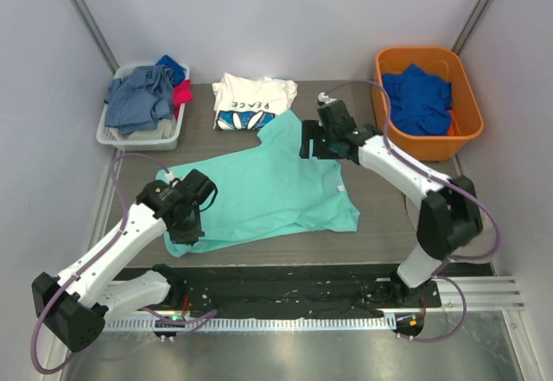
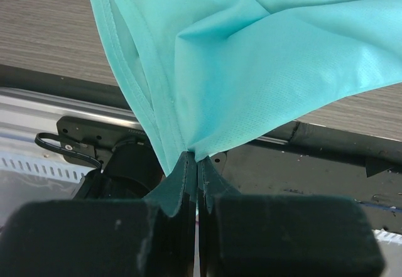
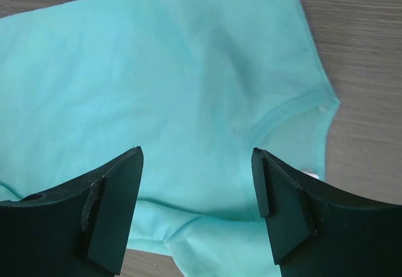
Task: Fold and stack the t-shirts
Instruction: Flatten the tshirt out
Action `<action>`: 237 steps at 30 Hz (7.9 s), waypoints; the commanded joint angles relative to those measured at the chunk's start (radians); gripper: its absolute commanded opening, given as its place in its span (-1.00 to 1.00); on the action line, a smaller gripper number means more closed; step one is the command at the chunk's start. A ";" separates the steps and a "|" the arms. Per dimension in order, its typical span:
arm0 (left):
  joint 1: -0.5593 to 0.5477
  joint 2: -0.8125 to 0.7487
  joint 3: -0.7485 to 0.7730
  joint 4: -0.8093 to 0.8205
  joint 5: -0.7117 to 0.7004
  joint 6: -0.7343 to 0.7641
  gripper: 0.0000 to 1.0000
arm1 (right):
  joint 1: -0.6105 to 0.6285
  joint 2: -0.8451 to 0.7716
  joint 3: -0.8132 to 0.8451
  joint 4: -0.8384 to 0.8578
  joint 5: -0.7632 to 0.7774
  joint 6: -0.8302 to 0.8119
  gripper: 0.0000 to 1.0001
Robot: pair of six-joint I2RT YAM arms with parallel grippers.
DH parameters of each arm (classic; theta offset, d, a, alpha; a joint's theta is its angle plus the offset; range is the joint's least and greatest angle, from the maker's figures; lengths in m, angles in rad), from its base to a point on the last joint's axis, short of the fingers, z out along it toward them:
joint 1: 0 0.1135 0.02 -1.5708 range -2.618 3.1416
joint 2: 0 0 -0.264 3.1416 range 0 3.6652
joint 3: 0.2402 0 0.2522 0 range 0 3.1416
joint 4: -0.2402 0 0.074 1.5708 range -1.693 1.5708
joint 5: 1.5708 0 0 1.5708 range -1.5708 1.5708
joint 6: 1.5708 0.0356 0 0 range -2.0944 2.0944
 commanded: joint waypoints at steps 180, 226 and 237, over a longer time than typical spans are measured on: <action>0.046 0.542 0.296 0.293 -0.043 0.331 -1.00 | -0.310 -0.571 -0.713 0.015 0.159 0.272 -0.22; 0.048 0.472 0.295 0.247 -0.086 0.297 -1.00 | -0.333 -0.643 -0.576 -0.028 0.129 0.159 -0.99; 0.048 0.467 0.285 0.253 -0.080 0.297 -1.00 | -0.334 -0.605 -0.587 -0.044 0.134 0.160 -0.18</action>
